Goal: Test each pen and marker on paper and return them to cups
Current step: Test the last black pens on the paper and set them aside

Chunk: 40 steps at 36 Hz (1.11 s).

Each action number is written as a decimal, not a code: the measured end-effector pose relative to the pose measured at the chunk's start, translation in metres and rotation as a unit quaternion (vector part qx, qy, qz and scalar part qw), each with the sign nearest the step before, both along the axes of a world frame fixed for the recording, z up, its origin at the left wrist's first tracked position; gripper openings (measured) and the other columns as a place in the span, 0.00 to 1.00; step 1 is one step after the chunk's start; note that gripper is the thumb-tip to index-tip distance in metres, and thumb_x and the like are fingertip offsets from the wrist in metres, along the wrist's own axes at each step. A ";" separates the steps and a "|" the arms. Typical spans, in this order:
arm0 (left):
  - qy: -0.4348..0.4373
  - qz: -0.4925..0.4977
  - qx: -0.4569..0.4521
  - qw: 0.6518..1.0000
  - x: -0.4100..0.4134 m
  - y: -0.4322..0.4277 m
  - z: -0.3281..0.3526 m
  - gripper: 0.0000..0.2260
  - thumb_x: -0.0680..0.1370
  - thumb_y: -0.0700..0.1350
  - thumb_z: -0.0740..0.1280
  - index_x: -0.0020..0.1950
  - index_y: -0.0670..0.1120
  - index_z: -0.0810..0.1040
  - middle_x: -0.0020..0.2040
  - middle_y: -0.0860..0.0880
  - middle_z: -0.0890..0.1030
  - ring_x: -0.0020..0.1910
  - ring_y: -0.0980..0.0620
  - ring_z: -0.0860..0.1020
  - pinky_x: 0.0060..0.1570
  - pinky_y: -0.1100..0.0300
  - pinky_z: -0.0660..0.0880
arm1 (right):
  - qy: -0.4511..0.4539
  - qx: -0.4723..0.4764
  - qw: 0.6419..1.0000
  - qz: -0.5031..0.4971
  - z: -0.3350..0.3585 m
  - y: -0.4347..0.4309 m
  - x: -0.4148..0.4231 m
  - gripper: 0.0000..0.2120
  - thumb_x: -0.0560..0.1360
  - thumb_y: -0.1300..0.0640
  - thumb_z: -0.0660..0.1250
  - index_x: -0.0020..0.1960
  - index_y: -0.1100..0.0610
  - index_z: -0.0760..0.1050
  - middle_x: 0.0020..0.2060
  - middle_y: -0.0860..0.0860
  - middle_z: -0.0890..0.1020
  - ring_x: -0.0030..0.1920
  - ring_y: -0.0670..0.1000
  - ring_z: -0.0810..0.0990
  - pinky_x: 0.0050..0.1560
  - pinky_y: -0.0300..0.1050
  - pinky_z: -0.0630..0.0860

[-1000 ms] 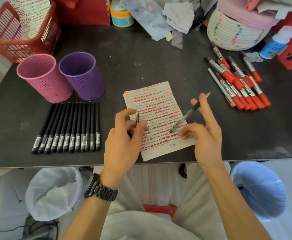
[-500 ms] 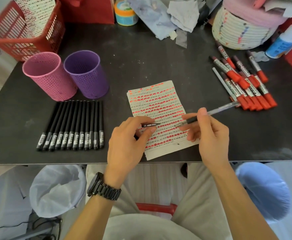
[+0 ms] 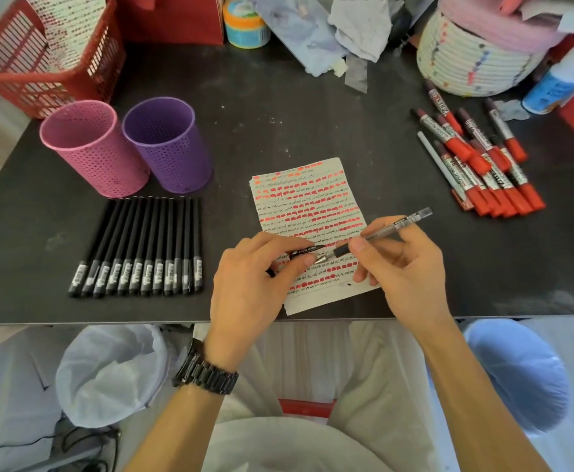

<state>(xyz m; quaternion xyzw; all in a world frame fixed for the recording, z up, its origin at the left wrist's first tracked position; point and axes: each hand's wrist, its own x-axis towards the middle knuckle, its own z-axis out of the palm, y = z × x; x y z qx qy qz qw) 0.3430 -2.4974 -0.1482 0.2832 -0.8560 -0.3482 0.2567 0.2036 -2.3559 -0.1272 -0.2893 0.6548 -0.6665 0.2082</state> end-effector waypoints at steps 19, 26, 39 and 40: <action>-0.012 -0.011 0.017 1.000 0.003 0.000 -0.005 0.17 0.73 0.67 0.66 0.61 0.68 0.75 0.36 0.69 0.77 0.39 0.58 0.78 0.35 0.55 0.77 | 0.013 0.047 0.999 0.020 -0.001 -0.003 -0.003 0.09 0.70 0.49 0.76 0.50 0.43 0.85 0.47 0.43 0.88 0.43 0.49 0.87 0.40 0.40 0.83; -0.025 -0.010 -0.006 1.000 0.003 0.002 -0.004 0.17 0.75 0.67 0.64 0.63 0.68 0.73 0.43 0.75 0.78 0.43 0.68 0.77 0.34 0.69 0.73 | 0.059 0.095 0.994 0.019 -0.005 -0.007 0.000 0.13 0.69 0.42 0.73 0.53 0.42 0.81 0.47 0.38 0.87 0.43 0.45 0.87 0.40 0.41 0.83; 0.146 0.178 0.086 0.969 0.073 -0.019 0.036 0.08 0.74 0.60 0.68 0.51 0.64 0.82 0.44 0.58 0.83 0.42 0.54 0.81 0.42 0.66 0.76 | 0.332 0.220 0.917 0.023 -0.021 -0.003 0.010 0.12 0.75 0.36 0.66 0.53 0.41 0.79 0.51 0.34 0.79 0.56 0.39 0.73 0.50 0.44 0.72; 0.147 0.208 0.066 0.965 0.086 -0.026 0.040 0.07 0.75 0.61 0.67 0.50 0.65 0.82 0.44 0.58 0.83 0.43 0.55 0.81 0.42 0.68 0.75 | 0.333 0.229 0.915 0.024 -0.022 -0.004 0.009 0.10 0.75 0.38 0.68 0.54 0.40 0.79 0.51 0.35 0.79 0.57 0.39 0.71 0.50 0.46 0.72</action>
